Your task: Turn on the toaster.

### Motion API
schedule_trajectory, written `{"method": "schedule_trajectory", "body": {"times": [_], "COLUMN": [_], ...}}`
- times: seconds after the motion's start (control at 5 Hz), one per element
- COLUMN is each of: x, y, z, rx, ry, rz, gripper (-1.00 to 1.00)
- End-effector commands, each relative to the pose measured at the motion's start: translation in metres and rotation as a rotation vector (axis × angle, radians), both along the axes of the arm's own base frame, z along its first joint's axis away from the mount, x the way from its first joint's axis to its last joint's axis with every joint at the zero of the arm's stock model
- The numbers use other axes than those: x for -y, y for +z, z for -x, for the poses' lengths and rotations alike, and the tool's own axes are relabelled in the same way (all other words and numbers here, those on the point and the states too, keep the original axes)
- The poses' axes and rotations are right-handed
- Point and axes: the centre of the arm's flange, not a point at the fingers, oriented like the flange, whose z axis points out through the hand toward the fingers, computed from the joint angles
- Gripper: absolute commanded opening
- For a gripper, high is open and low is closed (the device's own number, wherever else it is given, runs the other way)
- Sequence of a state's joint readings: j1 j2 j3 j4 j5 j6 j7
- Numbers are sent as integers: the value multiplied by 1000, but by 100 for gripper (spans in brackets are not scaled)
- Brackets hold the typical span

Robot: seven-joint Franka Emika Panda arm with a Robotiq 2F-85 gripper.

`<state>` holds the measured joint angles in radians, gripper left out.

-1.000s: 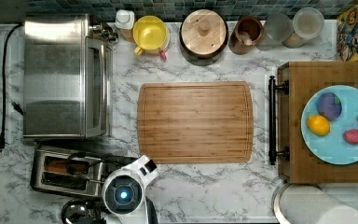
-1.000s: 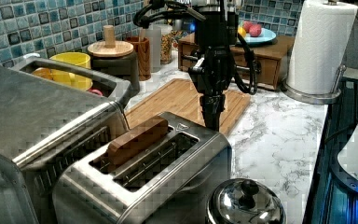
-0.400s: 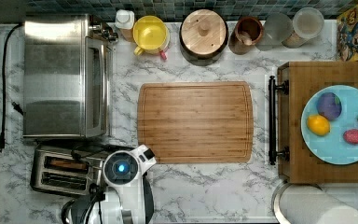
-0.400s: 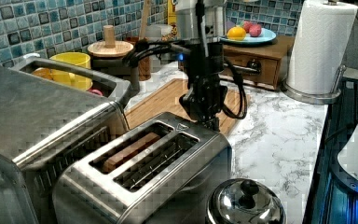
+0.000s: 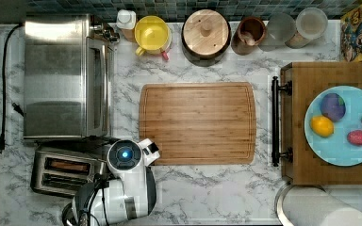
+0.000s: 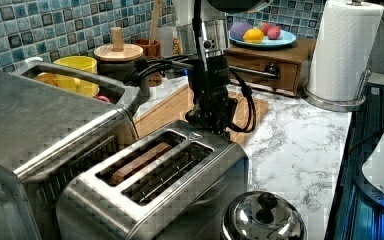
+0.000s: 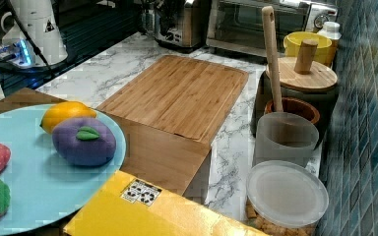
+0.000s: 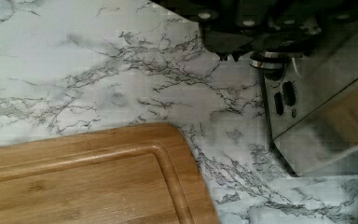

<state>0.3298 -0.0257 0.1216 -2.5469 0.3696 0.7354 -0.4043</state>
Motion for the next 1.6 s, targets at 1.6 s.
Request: {"method": "schedule_trajectory", "body": {"times": [1.6], "x": [-69], "y": [17], "z": [20], "rx": [82], "ry": [59], "rz": [-30], "gripper": [-100]}}
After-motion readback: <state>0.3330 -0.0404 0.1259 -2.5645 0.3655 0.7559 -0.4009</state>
